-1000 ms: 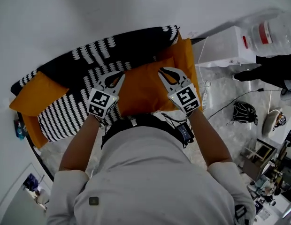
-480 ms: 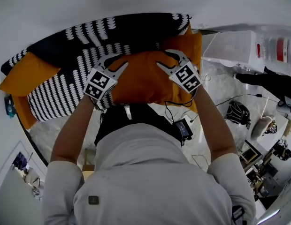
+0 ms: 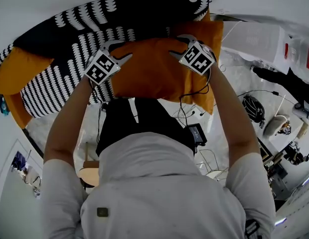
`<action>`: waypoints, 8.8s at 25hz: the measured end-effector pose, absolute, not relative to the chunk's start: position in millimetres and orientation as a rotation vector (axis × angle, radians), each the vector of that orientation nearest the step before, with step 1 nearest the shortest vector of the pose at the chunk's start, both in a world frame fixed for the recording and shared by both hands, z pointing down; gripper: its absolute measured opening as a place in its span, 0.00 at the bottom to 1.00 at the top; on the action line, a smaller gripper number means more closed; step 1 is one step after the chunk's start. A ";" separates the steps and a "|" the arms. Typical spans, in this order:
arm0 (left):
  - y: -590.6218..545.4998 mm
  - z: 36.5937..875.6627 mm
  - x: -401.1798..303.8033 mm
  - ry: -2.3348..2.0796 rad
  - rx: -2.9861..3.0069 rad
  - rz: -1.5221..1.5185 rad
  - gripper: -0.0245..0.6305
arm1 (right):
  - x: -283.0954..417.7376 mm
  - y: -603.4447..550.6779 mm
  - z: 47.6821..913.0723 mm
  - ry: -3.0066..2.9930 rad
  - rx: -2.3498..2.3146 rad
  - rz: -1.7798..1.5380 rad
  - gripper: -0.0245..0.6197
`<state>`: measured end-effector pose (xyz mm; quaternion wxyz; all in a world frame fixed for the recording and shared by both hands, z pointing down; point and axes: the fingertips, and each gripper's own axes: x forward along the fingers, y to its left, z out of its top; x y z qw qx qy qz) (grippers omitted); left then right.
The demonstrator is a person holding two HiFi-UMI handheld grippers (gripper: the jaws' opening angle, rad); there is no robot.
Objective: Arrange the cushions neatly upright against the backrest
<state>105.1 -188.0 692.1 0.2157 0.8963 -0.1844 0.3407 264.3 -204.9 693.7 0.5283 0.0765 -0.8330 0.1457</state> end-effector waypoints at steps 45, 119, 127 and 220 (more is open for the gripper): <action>-150.5 930.6 84.0 -0.177 2.158 1.262 0.06 | 285.1 -169.0 847.7 -1.676 -0.163 0.407 0.10; -56.5 594.5 -182.7 -0.818 2.263 1.347 0.06 | 48.5 -88.1 570.1 -1.994 -0.047 -0.123 0.09; -55.9 592.3 -227.7 -0.848 2.239 1.354 0.06 | 2.5 -95.6 580.6 -2.002 -0.074 -0.126 0.09; -133.9 521.9 -197.0 -1.270 2.399 0.732 0.21 | -12.7 -180.1 526.4 -2.405 0.577 0.155 0.30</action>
